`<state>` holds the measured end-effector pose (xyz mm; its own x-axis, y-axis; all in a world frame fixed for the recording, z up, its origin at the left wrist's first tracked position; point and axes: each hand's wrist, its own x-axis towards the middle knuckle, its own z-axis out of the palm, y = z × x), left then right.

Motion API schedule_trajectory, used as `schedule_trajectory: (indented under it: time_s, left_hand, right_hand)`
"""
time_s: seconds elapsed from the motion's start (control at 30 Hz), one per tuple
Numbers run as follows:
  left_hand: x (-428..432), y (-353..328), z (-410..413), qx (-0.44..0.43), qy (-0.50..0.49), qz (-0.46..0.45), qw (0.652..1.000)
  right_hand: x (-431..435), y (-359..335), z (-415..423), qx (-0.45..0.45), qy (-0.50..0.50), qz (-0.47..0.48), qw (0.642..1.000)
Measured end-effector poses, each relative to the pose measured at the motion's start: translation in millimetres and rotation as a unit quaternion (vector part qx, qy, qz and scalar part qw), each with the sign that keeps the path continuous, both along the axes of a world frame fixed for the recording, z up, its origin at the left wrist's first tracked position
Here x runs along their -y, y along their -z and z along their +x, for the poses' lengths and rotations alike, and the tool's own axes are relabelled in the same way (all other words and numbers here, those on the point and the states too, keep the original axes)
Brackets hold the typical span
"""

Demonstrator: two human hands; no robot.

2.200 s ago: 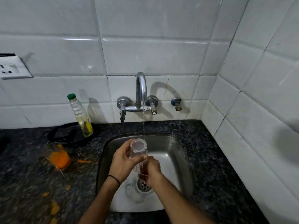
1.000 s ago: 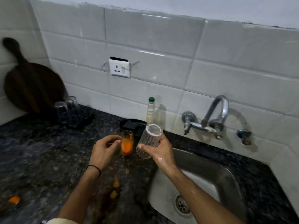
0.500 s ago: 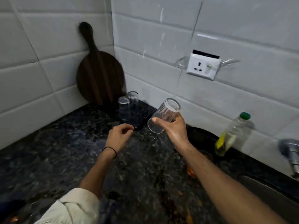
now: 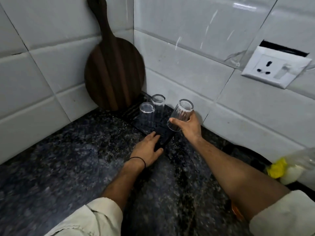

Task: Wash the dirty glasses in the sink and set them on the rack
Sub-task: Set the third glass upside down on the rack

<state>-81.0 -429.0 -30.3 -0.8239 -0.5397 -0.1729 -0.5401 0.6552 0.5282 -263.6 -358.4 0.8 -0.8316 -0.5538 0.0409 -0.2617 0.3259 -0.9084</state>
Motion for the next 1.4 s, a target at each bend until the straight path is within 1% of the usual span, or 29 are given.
schedule_trajectory:
  time_s: [0.07,0.13,0.53,0.8,0.9,1.0,1.07,1.17,1.27,1.33,1.4]
  left_hand:
    - [4.2,9.7,-0.9,0.046,0.032,-0.038,0.998]
    - [6.4,16.8,-0.9,0.06,0.038,-0.057,0.996]
    - [3.7,19.1,-8.7,0.057,0.024,-0.064,0.996]
    - [2.9,18.1,-9.0,0.055,0.02,-0.053,0.997]
    - [4.1,17.9,-8.6,0.046,0.014,-0.029,0.998]
    - [6.2,19.8,-8.6,0.033,-0.003,0.004,0.999]
    - [6.7,21.0,-9.3,0.028,-0.02,0.026,0.999]
    - [-0.9,14.5,-11.9,0.023,-0.038,0.036,0.998]
    - [-15.8,8.2,-14.2,-0.011,-0.088,0.034,0.995]
    - [-34.3,1.6,-15.2,-0.074,-0.127,0.039,0.988]
    - [-58.5,-7.5,-15.6,-0.147,-0.152,0.055,0.976]
  right_hand:
    - [7.9,9.2,-7.0,-0.017,0.0,0.008,1.0]
    - [14.9,17.4,-13.3,-0.026,-0.003,0.015,1.0]
    - [41.6,25.9,-7.5,-0.075,-0.022,0.053,0.996]
    - [36.9,30.3,-5.7,-0.034,-0.049,0.051,0.997]
    - [36.6,27.1,-2.4,-0.033,-0.052,0.089,0.994]
    - [31.1,25.7,0.3,-0.072,-0.036,0.144,0.986]
    - [22.9,20.4,4.4,-0.08,-0.033,0.184,0.979]
    - [-6.7,5.7,10.2,-0.07,-0.037,0.194,0.978]
    - [-43.6,-13.9,21.1,-0.055,-0.056,0.166,0.983]
    - [-73.9,-31.3,32.7,-0.041,-0.063,0.137,0.988]
    - [-103.8,-46.5,43.8,-0.045,-0.062,0.101,0.992]
